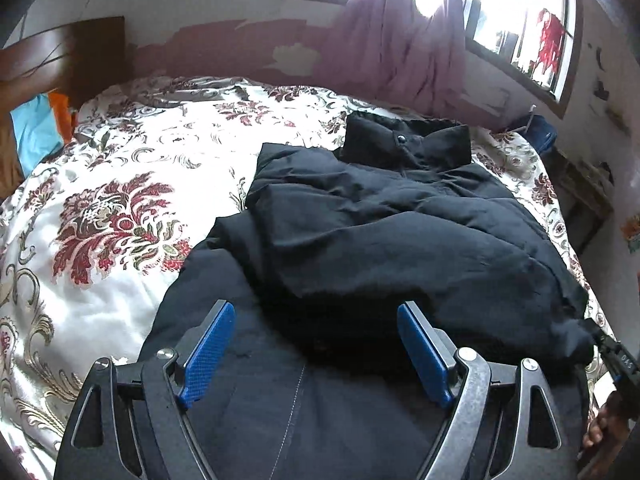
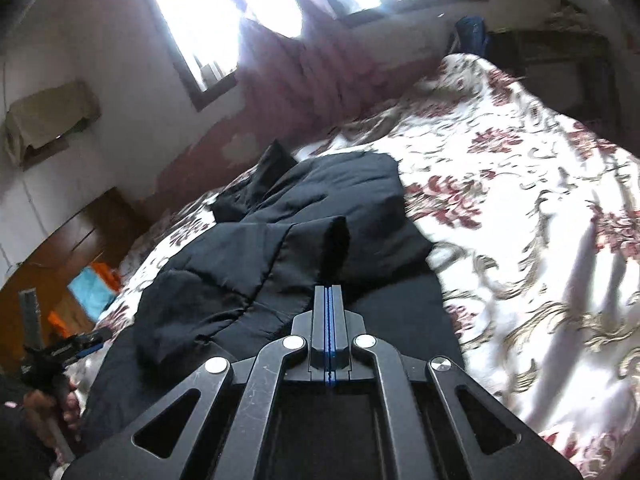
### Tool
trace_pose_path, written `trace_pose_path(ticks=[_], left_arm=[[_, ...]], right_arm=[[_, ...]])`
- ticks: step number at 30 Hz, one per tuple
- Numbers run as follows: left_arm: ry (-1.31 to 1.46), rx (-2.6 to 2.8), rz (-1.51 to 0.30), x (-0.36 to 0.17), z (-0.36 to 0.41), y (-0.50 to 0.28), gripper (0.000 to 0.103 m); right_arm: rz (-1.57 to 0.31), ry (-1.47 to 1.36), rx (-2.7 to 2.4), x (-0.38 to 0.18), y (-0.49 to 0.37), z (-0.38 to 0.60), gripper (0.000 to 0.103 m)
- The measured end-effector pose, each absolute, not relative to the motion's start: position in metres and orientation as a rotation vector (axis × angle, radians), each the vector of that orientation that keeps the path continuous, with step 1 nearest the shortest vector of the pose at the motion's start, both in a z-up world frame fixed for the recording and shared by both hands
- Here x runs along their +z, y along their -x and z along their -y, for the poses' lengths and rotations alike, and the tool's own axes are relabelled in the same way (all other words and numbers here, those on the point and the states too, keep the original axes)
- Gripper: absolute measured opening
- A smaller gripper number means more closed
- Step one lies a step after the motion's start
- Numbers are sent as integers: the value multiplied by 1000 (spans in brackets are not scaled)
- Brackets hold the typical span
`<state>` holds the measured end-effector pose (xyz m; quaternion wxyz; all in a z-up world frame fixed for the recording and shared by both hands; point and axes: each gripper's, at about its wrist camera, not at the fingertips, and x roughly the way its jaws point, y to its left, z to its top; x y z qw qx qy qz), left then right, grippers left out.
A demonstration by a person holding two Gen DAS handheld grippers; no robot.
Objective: Fold large clothes
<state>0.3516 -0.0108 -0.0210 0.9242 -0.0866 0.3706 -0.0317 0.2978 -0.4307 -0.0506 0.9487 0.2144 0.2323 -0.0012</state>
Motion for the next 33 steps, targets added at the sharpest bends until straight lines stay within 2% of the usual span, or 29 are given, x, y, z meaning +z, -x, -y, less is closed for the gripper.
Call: trace_pose_path(ticks=[5, 9, 11, 12, 13, 15, 16, 20, 22, 26, 27, 31, 33], left_arm=[[172, -96, -755, -25, 26, -363, 82], [137, -107, -820, -41, 49, -383, 82], [106, -89, -872, -55, 61, -395, 82], [98, -85, -883, -61, 65, -398, 83], [96, -83, -892, -65, 66, -400, 83], [108, -83, -906, -71, 67, -401, 85], [122, -75, -910, -74, 65, -402, 90], [194, -77, -932, -81, 56, -403, 98], [226, -71, -947, -86, 51, -404, 102], [221, -56, -951, -84, 53, -400, 102], [224, -48, -950, -81, 53, -397, 102], [272, -78, -921, -64, 51, -375, 102], [303, -102, -911, -51, 52, -358, 102]], right_arm=[[-557, -400, -90, -62, -305, 431, 1], [-500, -432, -120, -55, -292, 441, 3], [-451, -414, -108, -48, -286, 438, 17], [-430, -401, -87, -43, -282, 434, 35], [-411, -383, -62, -39, -280, 429, 47], [-415, -326, -16, -34, -281, 416, 48], [-446, -281, -9, -35, -285, 408, 48], [-630, -185, -40, -55, -308, 392, 47], [-636, -218, -70, -54, -306, 400, 48], [-597, -265, -73, -42, -294, 409, 48], [-583, -271, -67, -38, -291, 406, 50], [-486, -260, -37, -18, -258, 393, 74], [-437, -273, -14, -10, -232, 387, 80]])
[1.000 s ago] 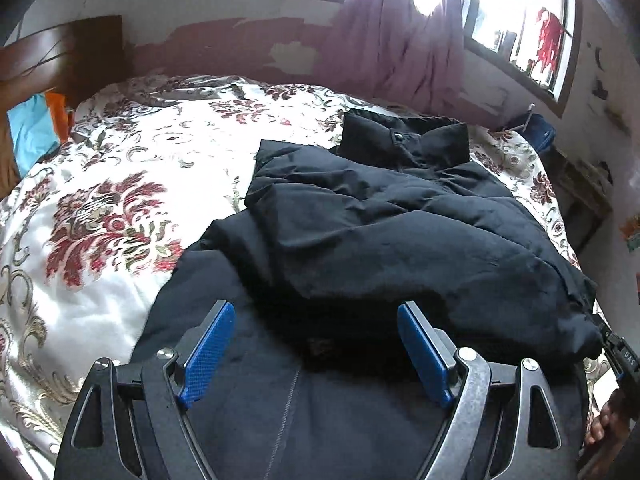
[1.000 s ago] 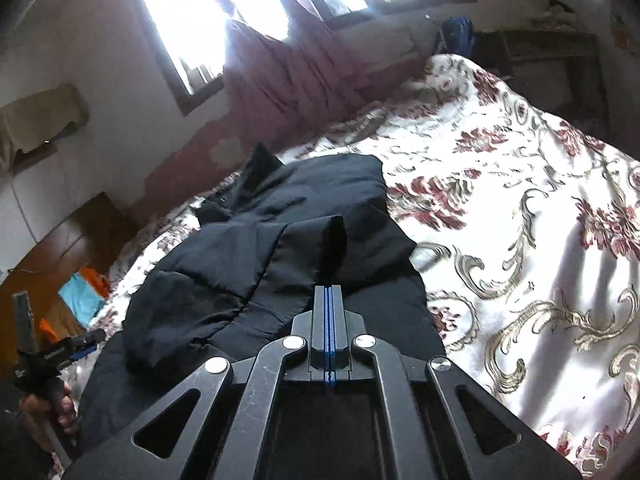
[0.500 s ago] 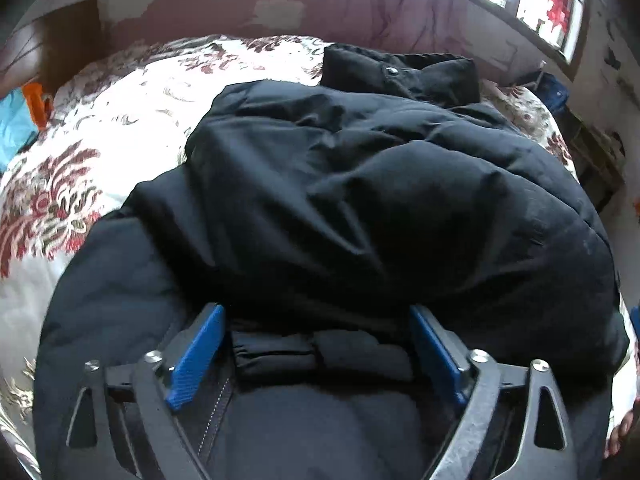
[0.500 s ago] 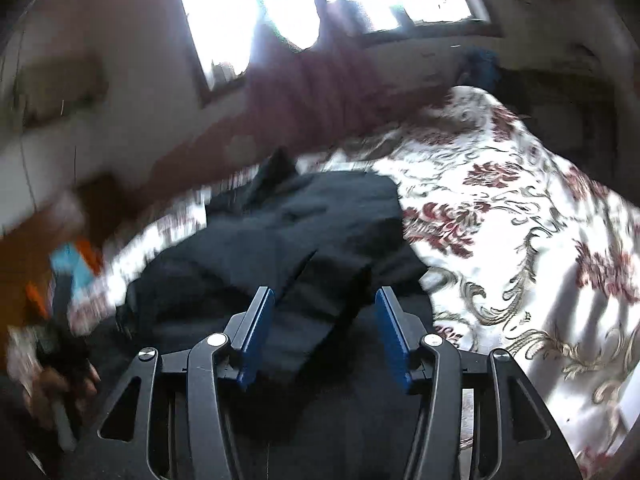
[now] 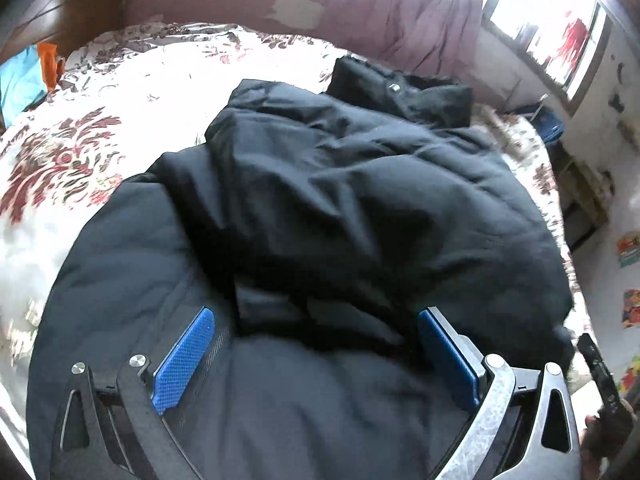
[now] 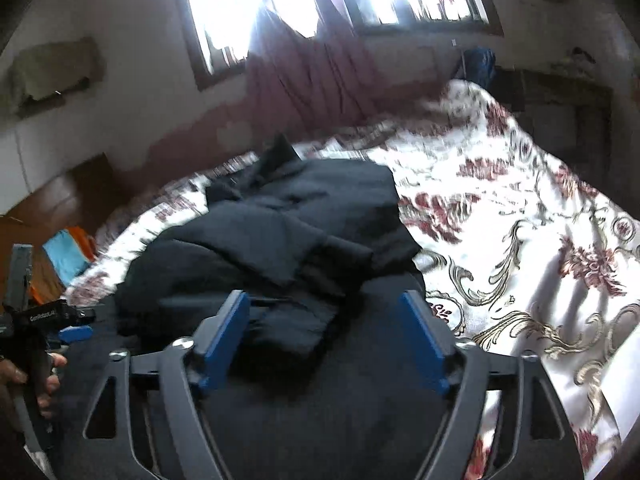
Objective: Fold large clothes
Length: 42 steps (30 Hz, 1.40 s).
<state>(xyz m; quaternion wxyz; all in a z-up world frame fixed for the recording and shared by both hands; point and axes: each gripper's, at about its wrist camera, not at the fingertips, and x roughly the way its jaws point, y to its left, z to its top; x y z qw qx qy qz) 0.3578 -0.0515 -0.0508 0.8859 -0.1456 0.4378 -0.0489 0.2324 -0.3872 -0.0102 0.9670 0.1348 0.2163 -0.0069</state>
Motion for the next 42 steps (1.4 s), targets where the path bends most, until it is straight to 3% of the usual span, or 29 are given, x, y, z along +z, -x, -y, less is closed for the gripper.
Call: trace_pose_path(ticks=[4, 14, 21, 27, 31, 36, 42], left_arm=[[325, -155, -917, -23, 57, -320, 102], [196, -258, -749, 57, 53, -212, 103], [115, -341, -683, 85, 43, -188, 103], [156, -380, -788, 73, 27, -259, 103], [179, -337, -786, 42, 15, -333, 103], [181, -320, -752, 17, 15, -392, 103], [215, -195, -825, 16, 12, -437, 103]], right_arm=[[-362, -277, -34, 7, -187, 376, 99], [-394, -341, -120, 40, -121, 364, 101], [-408, -201, -88, 55, -168, 348, 101], [-500, -13, -2, 55, -279, 330, 101], [-493, -40, -11, 47, -348, 329, 101], [-487, -64, -82, 35, -375, 322, 101], [-656, -99, -101, 44, -385, 333, 101]])
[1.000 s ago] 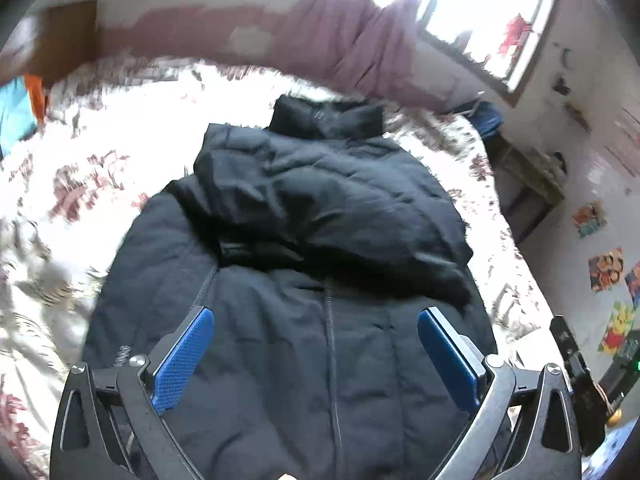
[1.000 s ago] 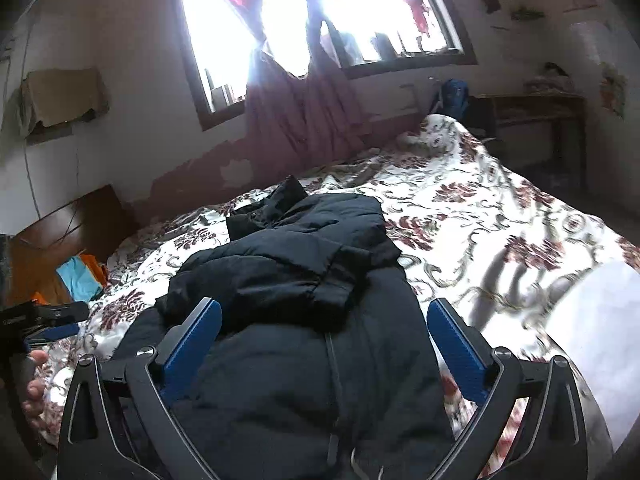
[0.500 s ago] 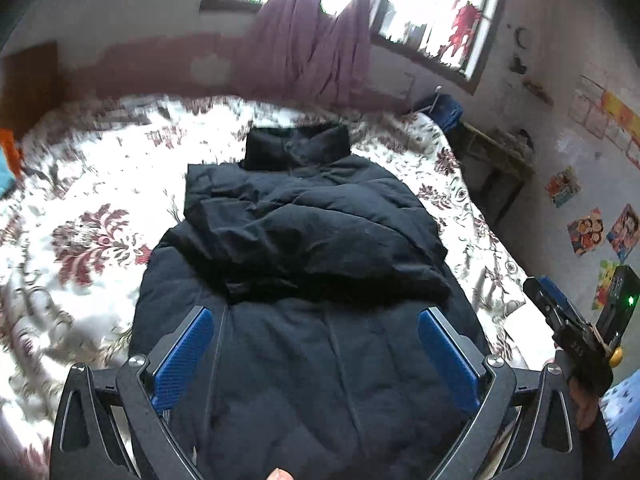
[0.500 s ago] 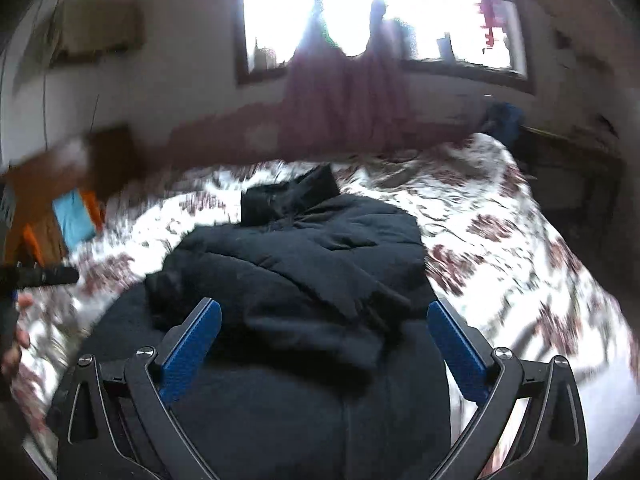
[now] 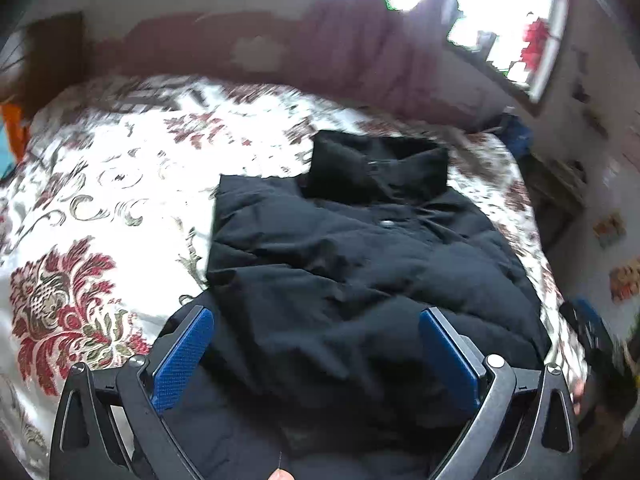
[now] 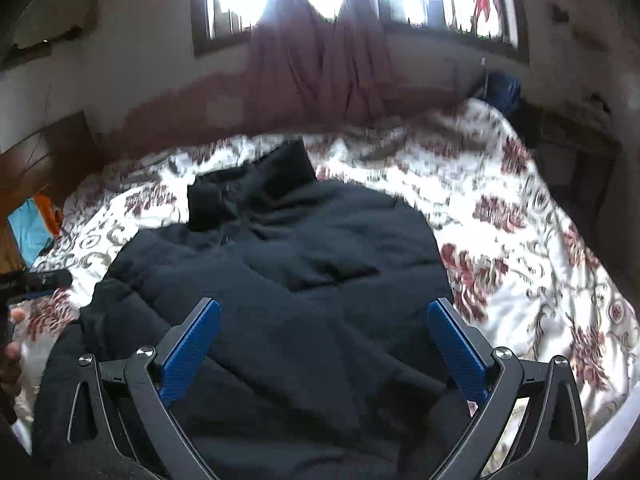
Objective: Fold large clothes
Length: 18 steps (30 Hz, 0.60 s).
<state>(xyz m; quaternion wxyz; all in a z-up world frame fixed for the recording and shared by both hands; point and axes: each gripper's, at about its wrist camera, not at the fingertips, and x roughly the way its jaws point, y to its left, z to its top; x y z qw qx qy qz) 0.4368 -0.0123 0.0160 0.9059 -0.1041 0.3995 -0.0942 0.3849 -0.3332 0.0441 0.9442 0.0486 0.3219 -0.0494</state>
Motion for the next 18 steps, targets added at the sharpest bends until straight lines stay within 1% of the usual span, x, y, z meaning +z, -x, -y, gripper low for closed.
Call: trace_pose_path(ticks=[3, 6, 10, 13, 18], left_arm=[[220, -146, -918, 24, 14, -452, 103], [178, -61, -975, 35, 18, -463, 103], [54, 129, -1064, 40, 24, -497, 103], [94, 152, -1060, 46, 16, -520, 103], [213, 72, -1069, 48, 5, -571, 103]], right_arm=[[-709, -69, -36, 58, -391, 344, 101], [-724, -5, 17, 68, -411, 351, 101], [-725, -27, 49, 75, -446, 363, 101], [-745, -57, 87, 71, -474, 362, 101], [-789, -18, 152, 61, -538, 346, 101]])
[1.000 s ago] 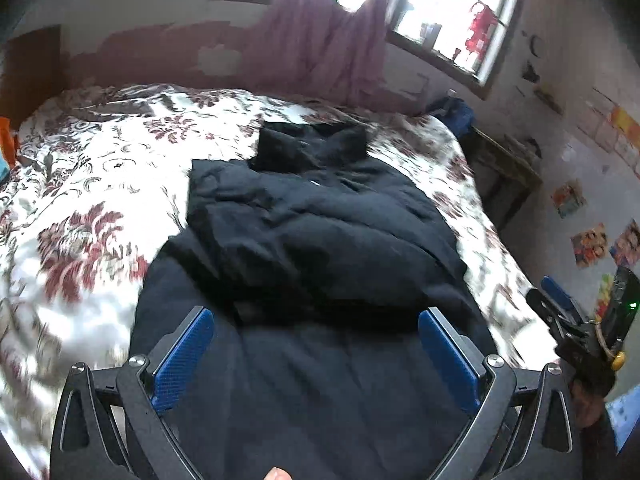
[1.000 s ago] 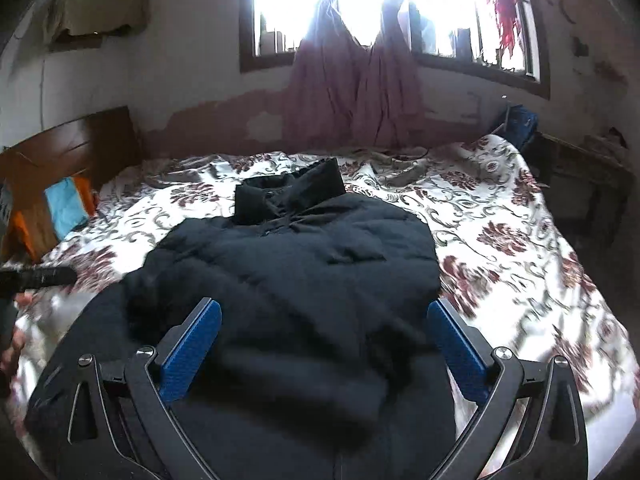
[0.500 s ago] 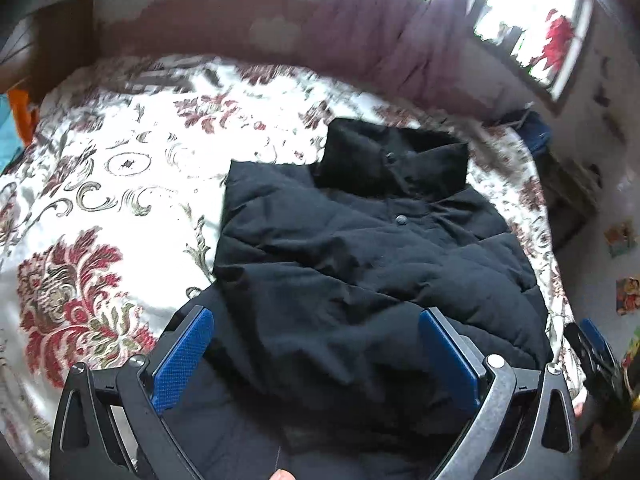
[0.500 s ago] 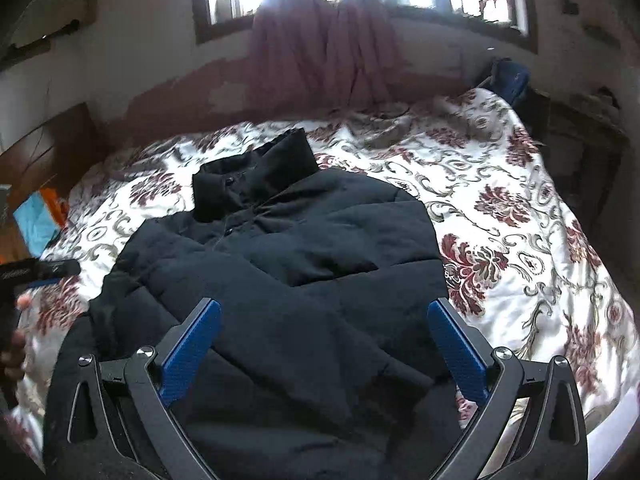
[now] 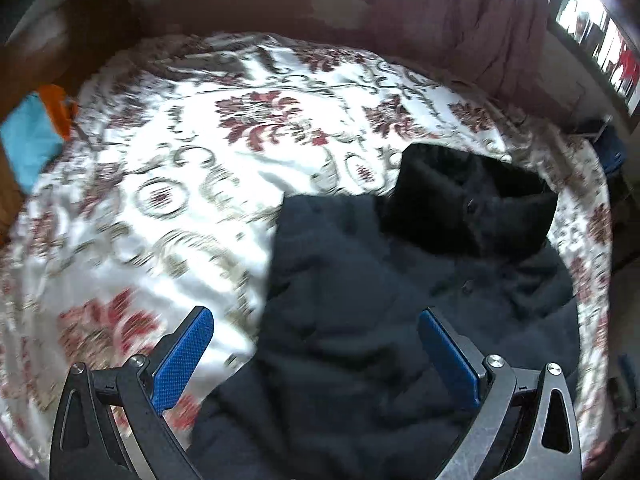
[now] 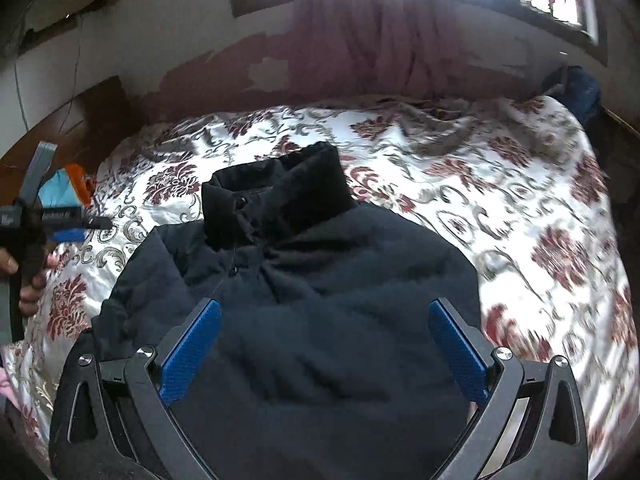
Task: Fold large clothes
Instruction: 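Grasp the jacket hem with both tools and lift it toward the collar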
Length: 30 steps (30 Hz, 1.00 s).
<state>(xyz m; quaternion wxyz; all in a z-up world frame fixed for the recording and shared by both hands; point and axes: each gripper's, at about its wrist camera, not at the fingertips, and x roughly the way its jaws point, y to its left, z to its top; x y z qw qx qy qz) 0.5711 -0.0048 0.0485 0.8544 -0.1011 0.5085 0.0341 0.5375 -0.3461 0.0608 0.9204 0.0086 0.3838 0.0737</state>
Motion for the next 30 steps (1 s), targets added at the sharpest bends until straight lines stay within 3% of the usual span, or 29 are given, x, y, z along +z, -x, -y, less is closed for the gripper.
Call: trace_pose_path(ticks=[9, 14, 15, 16, 17, 18, 19, 21, 23, 24, 30], left_arm=[[144, -15, -1074, 32, 39, -682, 103], [125, 0, -1100, 15, 57, -740, 102], [134, -4, -1106, 11, 59, -749, 102], [153, -22, -1114, 6, 61, -758, 101], [167, -39, -1123, 4, 63, -762, 101], [177, -67, -1146, -3, 69, -773, 101], [168, -72, -1162, -7, 73, -778, 96], [126, -79, -1185, -14, 82, -786, 70], [102, -112, -1200, -19, 89, -791, 26], [120, -152, -1196, -19, 91, -789, 16], [145, -199, -1074, -4, 75, -750, 8]], right_arm=[[-761, 77, 124, 67, -653, 323, 101], [-888, -73, 12, 57, -725, 321, 101], [-903, -99, -14, 54, -731, 321, 96], [-916, -112, -33, 49, -736, 319, 77], [-939, -110, -39, 44, -741, 318, 64], [-958, -109, -40, 38, -742, 317, 41], [-975, -112, -37, 33, -742, 317, 29], [-973, -109, -13, 29, -733, 315, 18], [-940, -81, 3, 33, -718, 313, 14], [-913, -62, 20, 37, -705, 310, 13], [-863, 53, 110, 50, -638, 309, 7]])
